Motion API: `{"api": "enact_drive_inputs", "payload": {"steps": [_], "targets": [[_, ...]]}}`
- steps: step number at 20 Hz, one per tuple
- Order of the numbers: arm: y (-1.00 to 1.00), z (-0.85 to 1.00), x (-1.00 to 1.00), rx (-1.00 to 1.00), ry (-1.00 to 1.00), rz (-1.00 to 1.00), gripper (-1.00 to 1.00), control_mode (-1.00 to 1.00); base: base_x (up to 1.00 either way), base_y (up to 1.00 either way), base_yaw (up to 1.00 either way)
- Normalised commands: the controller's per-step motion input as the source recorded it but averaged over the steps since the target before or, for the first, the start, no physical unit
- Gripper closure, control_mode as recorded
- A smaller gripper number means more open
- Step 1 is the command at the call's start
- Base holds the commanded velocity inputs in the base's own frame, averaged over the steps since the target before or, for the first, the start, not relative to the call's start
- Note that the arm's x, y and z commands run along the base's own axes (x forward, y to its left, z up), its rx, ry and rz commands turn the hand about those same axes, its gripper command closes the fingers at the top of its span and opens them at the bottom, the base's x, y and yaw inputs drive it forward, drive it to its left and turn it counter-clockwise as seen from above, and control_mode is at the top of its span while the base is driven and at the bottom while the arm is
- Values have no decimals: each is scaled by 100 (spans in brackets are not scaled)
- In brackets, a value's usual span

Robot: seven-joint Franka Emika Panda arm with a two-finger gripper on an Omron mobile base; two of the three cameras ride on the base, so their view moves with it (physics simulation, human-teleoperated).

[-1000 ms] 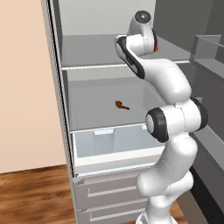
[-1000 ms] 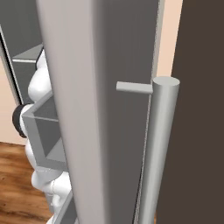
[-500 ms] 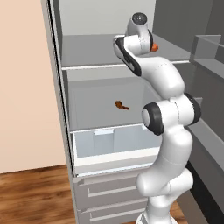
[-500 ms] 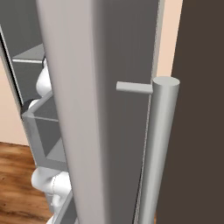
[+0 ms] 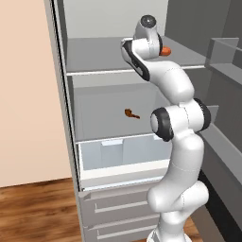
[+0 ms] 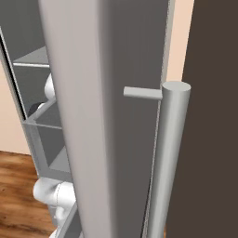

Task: Take the cheese, chicken drumstick, and squash from the fridge and place them on the plate on the dining counter to create an appetizer plate.

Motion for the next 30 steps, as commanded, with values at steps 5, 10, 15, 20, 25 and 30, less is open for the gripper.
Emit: {"api": "enact_drive_inputs", "payload": {"steps": [5, 10, 15, 20, 25, 30], "targets": [[12, -3, 25, 4, -8, 1, 100, -100, 0, 0, 0], [11, 0, -12, 2, -16, 4, 100, -100, 0, 0, 0], [25, 0, -90, 0, -18, 0, 100, -100, 0, 0, 0], [13, 0, -100, 0, -14, 0, 100, -100, 0, 0, 0], [9, 21, -100, 0, -8, 0, 100, -100, 0, 0, 0], [11, 49, -100, 0, -1, 0, 100, -100, 0, 0, 0]]}}
